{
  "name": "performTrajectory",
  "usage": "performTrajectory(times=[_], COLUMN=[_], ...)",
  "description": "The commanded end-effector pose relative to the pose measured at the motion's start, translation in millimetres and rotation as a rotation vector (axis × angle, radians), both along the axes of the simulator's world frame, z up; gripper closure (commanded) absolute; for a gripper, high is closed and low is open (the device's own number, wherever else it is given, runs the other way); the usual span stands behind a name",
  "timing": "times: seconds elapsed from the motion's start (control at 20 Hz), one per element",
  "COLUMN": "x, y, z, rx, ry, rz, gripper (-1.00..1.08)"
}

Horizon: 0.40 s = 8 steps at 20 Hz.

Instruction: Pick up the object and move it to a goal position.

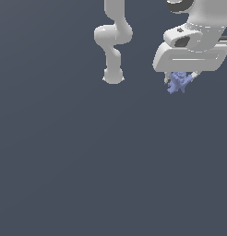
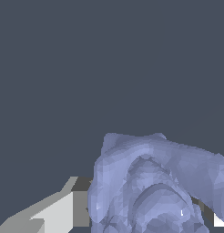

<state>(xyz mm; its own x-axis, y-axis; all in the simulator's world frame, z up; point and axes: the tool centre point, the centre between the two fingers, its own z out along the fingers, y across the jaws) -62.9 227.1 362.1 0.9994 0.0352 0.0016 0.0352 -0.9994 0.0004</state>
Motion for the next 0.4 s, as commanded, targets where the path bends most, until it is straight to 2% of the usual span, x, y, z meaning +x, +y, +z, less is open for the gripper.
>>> performTrajectory(times=[0.0,0.35], x=[-3.8,-5.5], y=[3.9,8.2], z=[11.4,21.8], rx=[0.0,0.0], ry=[0.001,0.002], rz=[-0.001,-0.001], gripper=[1.08,1.08])
